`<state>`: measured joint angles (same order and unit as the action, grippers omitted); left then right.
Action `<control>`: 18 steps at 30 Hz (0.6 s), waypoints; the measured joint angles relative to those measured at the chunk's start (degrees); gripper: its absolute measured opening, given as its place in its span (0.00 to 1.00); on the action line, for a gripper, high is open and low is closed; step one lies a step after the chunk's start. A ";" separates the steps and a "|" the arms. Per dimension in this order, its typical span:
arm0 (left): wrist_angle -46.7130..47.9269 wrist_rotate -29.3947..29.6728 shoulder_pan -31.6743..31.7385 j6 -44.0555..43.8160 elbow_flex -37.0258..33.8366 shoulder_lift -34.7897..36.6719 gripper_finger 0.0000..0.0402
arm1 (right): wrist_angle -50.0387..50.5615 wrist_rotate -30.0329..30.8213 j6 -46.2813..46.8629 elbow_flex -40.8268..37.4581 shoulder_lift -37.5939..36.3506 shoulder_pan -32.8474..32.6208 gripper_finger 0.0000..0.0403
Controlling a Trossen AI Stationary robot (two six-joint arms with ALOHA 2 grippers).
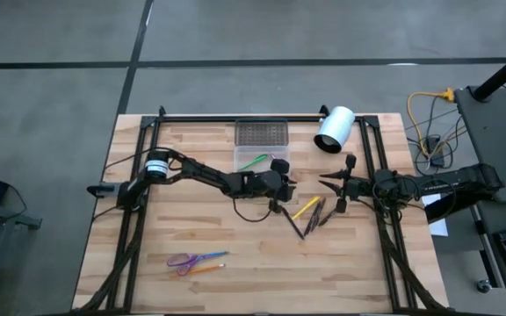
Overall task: Pick & place school supplies into a supply box
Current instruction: Put the purple pen into the black box
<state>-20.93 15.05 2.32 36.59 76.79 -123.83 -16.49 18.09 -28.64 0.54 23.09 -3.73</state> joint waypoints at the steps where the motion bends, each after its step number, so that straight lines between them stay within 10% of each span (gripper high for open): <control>1: 0.11 0.08 0.37 -0.72 0.00 0.00 0.15 | 0.00 0.00 0.04 0.00 0.00 0.00 0.17; 18: 2.03 12.54 1.41 -3.01 -0.04 0.00 0.15 | -0.01 -0.02 0.06 0.00 -0.07 0.00 0.17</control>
<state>-18.90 27.59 3.73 33.58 76.75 -123.83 -16.50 18.06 -28.59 0.54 23.03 -3.73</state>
